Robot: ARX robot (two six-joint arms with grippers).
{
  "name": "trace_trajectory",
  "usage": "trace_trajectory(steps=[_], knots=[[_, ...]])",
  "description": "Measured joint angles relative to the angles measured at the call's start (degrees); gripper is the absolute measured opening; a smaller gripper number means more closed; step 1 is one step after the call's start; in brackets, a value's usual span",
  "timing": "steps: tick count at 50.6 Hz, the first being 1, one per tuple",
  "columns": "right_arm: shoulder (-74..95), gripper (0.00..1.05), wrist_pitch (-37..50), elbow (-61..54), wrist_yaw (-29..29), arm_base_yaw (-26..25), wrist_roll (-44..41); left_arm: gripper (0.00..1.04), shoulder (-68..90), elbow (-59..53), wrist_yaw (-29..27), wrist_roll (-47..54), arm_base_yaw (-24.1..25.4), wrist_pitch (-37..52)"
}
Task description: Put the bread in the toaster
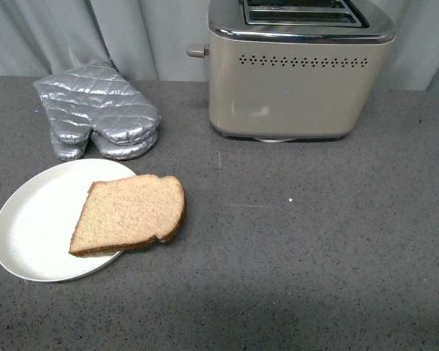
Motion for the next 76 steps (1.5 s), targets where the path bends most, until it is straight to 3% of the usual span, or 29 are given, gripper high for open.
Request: trace_trajectory(steps=[46, 48, 51, 57, 70, 76], knots=[[0.0, 0.95, 0.0, 0.0, 0.0, 0.0, 0.0, 0.98, 0.0, 0.0, 0.0, 0.0, 0.0, 0.0], [0.0, 0.95, 0.0, 0.0, 0.0, 0.0, 0.0, 0.98, 1.2, 0.9, -2.9, -1.9, -1.1, -2.8], [0.0, 0.95, 0.0, 0.0, 0.0, 0.0, 0.0, 0.98, 6.3, 3.5, -10.2, -6.4, -2.6, -9.3], [-0.1, 0.95, 0.0, 0.0, 0.0, 0.0, 0.0, 0.98, 16.4, 4.8, -12.3, -13.4, -3.2, -9.4], [-0.1, 0.95, 0.0, 0.0, 0.0, 0.0, 0.0, 0.98, 51.8, 10.2, -4.4, -17.3, 1.7, 12.6], [-0.1, 0.95, 0.0, 0.0, 0.0, 0.0, 0.0, 0.98, 66.4, 14.9, -0.8, -15.3, 3.0, 15.7]])
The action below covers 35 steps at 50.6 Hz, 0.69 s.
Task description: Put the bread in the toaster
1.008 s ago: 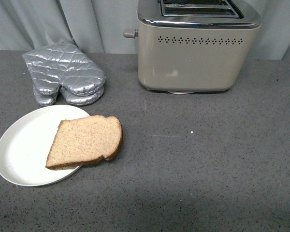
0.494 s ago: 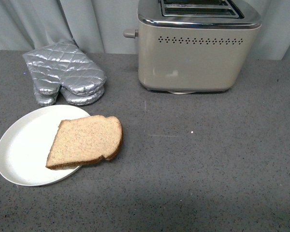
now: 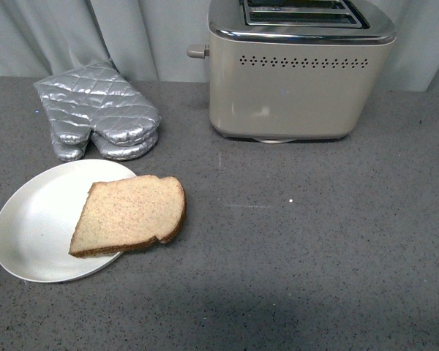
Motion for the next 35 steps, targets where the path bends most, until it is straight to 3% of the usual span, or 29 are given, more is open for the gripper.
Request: trace_trajectory(steps=[3, 11, 35], knots=[[0.0, 0.95, 0.0, 0.0, 0.0, 0.0, 0.0, 0.98, 8.6, 3.8, 2.4, 1.5, 0.5, -2.2], [0.0, 0.95, 0.0, 0.0, 0.0, 0.0, 0.0, 0.98, 25.3, 12.7, 2.3, 5.4, 1.2, -4.5], [0.0, 0.95, 0.0, 0.0, 0.0, 0.0, 0.0, 0.98, 44.8, 28.3, 1.2, 11.5, 5.0, -10.1]])
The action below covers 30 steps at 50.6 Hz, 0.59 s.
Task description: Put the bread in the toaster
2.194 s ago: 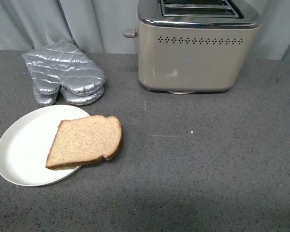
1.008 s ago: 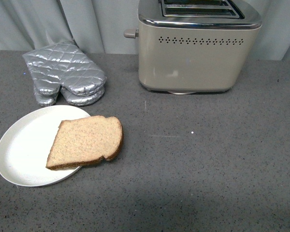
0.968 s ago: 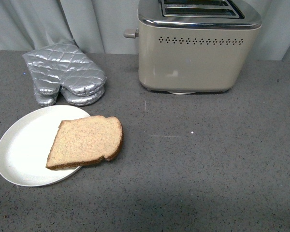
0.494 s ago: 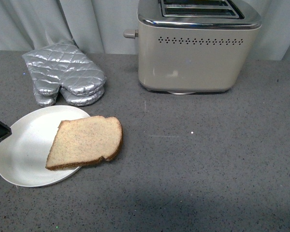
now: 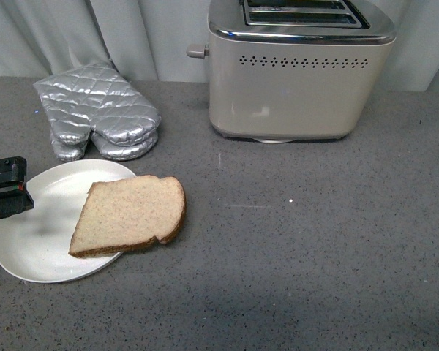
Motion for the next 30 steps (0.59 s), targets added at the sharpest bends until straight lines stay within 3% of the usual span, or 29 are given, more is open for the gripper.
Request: trace_trajectory(steps=[9, 30], knots=[[0.0, 0.95, 0.0, 0.0, 0.0, 0.0, 0.0, 0.97, 3.6, 2.6, 0.7, 1.0, 1.5, -1.9], [0.0, 0.95, 0.0, 0.0, 0.0, 0.0, 0.0, 0.30, 5.7, 4.2, 4.5, -1.6, 2.1, -3.9]])
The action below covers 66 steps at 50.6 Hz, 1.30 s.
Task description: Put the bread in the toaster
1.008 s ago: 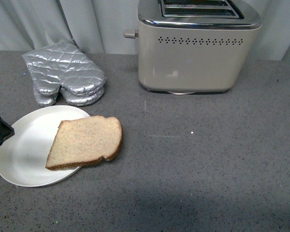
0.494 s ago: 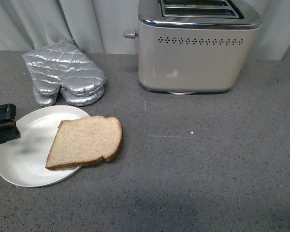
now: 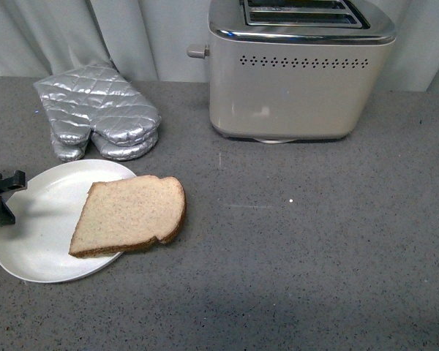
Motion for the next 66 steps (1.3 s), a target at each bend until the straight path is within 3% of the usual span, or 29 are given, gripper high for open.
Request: trace_trajectory(steps=[9, 19, 29, 47, 66], knots=[[0.0, 0.95, 0.0, 0.0, 0.0, 0.0, 0.0, 0.03, -1.3, -0.3, 5.4, -2.4, 0.0, -1.8], [0.0, 0.95, 0.0, 0.0, 0.0, 0.0, 0.0, 0.03, -4.6, -2.8, 10.9, -5.6, -1.0, -2.0], [0.0, 0.95, 0.0, 0.0, 0.0, 0.0, 0.0, 0.03, -7.9, -5.4, 16.6, -12.4, -5.6, 0.4], [0.0, 0.95, 0.0, 0.0, 0.0, 0.0, 0.0, 0.03, -5.3, -2.0, 15.1, -21.7, -19.3, 4.8], [0.0, 0.95, 0.0, 0.0, 0.0, 0.0, 0.0, 0.03, 7.1, 11.4, 13.1, -29.1, -33.0, 5.3]])
